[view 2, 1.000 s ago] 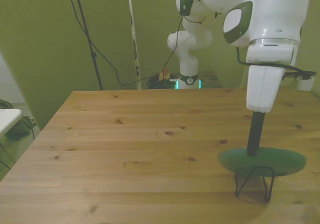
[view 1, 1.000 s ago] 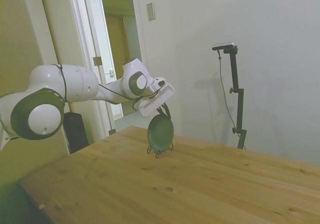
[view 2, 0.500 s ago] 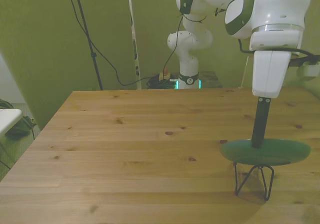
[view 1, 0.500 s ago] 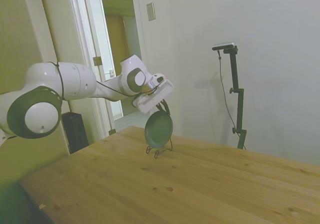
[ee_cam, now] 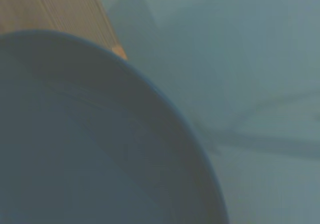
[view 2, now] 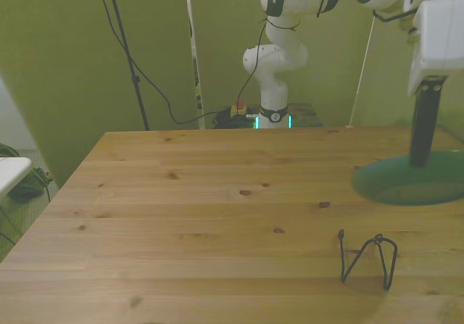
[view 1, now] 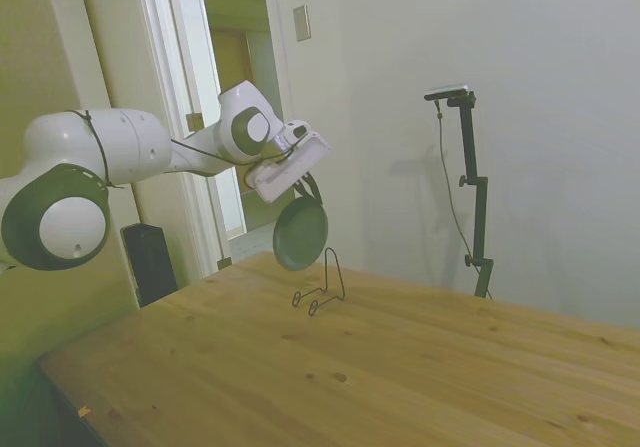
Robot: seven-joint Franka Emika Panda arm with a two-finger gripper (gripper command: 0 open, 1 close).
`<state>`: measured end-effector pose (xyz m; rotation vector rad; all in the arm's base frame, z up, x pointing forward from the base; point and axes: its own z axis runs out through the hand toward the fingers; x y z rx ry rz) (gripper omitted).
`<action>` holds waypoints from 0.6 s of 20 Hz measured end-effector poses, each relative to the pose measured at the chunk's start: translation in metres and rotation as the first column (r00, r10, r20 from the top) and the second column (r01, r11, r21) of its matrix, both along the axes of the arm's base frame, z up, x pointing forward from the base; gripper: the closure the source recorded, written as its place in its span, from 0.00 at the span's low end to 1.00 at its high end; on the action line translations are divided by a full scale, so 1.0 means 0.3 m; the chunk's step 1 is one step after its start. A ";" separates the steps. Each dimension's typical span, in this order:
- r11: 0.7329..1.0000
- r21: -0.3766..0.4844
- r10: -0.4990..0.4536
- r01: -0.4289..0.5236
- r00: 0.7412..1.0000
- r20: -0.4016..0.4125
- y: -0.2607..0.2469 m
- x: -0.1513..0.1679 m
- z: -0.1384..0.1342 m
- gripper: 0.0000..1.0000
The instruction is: Unload the plate
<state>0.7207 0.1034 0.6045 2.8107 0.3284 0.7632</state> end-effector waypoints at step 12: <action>0.931 0.229 -0.274 0.285 0.959 -0.078 -0.014 -0.293 0.178 1.00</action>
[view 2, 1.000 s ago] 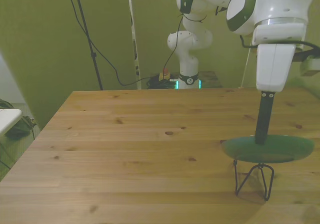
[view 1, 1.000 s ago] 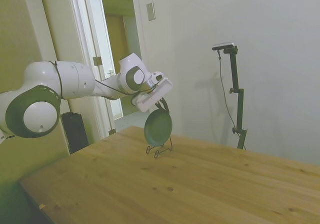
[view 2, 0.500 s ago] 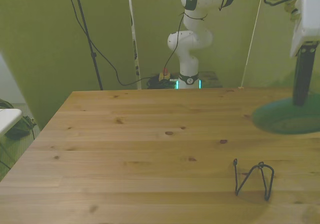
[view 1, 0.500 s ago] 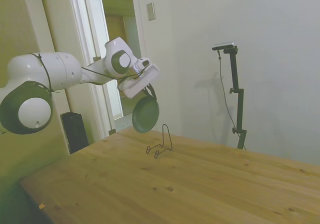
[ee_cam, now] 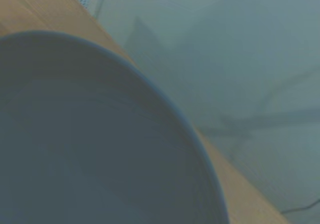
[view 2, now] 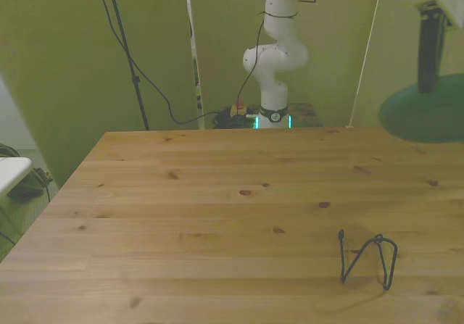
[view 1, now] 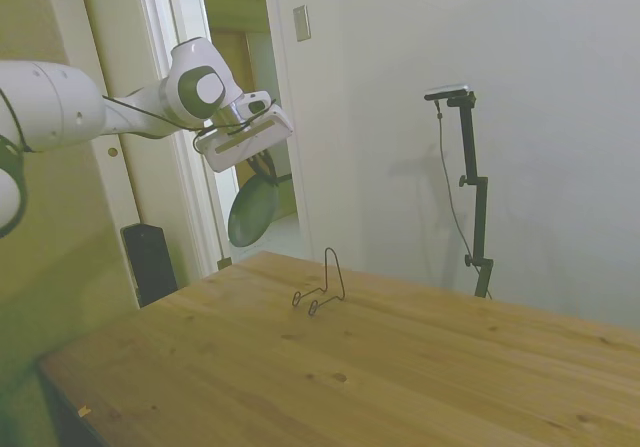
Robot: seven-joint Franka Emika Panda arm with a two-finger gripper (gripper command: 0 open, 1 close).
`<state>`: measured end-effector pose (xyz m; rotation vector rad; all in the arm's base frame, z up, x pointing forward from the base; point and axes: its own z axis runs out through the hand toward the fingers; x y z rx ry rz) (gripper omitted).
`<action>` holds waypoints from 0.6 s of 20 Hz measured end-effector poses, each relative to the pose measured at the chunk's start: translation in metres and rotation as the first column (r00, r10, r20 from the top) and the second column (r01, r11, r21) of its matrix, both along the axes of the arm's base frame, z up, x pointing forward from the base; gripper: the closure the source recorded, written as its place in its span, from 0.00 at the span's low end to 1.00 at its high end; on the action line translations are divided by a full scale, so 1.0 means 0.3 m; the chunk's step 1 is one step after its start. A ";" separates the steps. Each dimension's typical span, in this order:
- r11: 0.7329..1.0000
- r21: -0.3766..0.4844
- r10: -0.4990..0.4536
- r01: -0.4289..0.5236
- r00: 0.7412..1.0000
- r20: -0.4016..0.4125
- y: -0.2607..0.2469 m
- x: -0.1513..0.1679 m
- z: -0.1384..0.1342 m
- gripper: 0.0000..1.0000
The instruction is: Unload the plate
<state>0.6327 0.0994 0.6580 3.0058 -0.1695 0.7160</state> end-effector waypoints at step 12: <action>0.946 0.177 -0.243 0.273 0.954 -0.175 -0.278 -0.270 -0.320 1.00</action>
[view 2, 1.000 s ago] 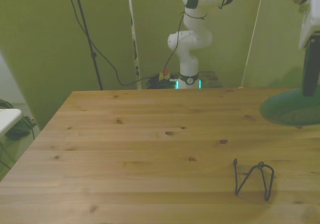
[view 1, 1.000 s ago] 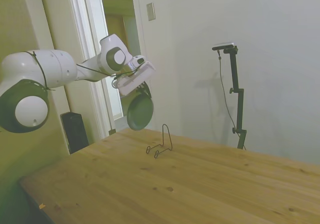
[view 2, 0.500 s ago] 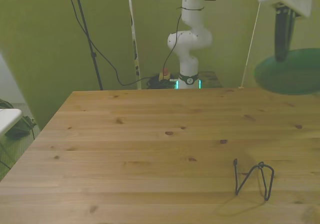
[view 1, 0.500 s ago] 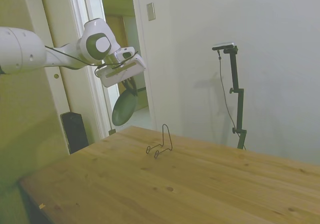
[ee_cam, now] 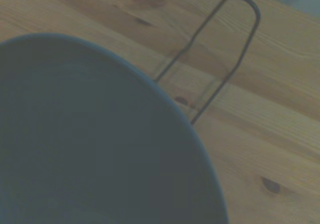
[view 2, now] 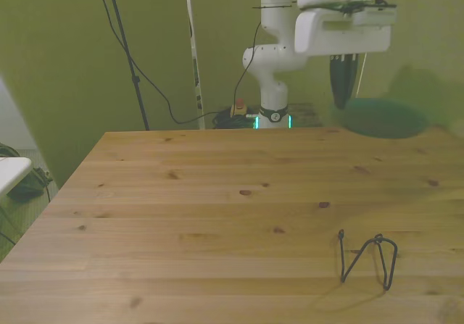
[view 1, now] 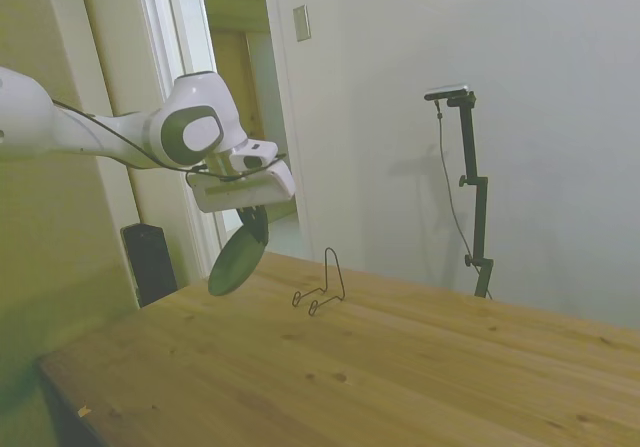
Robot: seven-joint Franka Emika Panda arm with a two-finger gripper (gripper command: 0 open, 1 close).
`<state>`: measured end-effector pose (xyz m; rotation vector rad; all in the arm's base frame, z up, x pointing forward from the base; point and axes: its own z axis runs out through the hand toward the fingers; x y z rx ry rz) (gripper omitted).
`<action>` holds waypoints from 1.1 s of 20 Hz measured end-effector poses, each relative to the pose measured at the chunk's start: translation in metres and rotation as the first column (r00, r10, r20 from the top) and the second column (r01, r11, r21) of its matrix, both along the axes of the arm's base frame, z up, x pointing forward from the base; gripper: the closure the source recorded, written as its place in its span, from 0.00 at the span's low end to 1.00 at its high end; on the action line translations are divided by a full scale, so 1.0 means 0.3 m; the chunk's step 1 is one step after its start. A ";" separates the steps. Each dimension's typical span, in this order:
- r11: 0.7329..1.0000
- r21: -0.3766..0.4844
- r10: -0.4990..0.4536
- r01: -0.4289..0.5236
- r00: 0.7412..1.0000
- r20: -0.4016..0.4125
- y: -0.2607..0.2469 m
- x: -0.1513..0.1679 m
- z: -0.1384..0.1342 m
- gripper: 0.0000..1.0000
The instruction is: Unload the plate
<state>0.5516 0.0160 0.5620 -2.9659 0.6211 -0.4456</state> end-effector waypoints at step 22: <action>0.876 0.333 -0.274 0.350 0.928 -0.254 -0.257 -0.132 -0.585 1.00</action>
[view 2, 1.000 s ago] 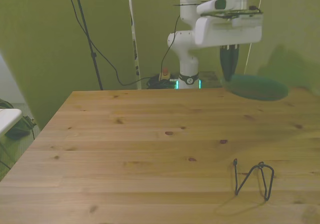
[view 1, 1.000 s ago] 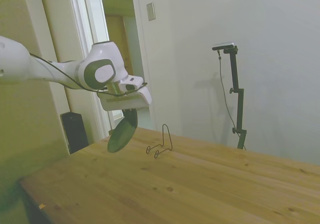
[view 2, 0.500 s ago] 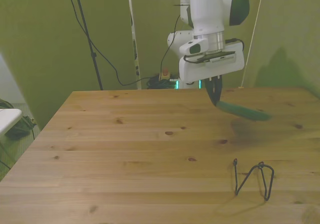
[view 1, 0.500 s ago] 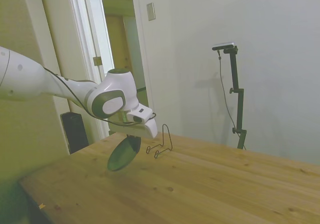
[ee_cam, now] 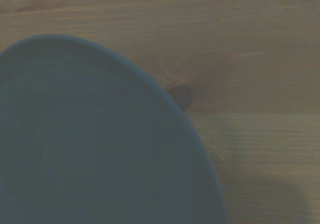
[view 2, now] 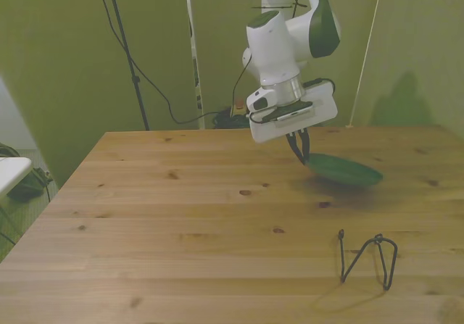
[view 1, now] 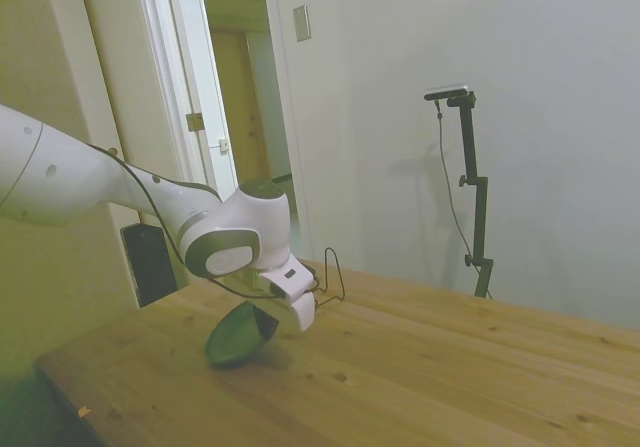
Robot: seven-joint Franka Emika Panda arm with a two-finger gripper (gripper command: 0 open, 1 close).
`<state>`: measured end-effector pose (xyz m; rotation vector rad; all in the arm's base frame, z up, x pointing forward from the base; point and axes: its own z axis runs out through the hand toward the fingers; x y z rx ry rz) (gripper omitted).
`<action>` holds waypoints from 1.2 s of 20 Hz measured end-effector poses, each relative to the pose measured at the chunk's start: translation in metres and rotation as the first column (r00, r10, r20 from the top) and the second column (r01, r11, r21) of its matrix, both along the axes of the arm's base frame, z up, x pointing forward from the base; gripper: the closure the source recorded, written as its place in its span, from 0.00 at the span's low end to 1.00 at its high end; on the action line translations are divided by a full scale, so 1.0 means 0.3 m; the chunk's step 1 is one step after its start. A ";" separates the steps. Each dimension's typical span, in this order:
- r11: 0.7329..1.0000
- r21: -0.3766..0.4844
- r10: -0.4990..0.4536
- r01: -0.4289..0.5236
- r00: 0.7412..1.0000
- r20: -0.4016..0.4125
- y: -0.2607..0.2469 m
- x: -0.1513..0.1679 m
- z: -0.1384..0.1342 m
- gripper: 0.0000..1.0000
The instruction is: Unload the plate
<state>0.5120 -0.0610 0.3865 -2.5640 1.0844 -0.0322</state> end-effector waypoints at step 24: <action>0.994 0.095 -0.053 0.056 0.998 -0.035 -0.060 -0.016 -0.089 0.00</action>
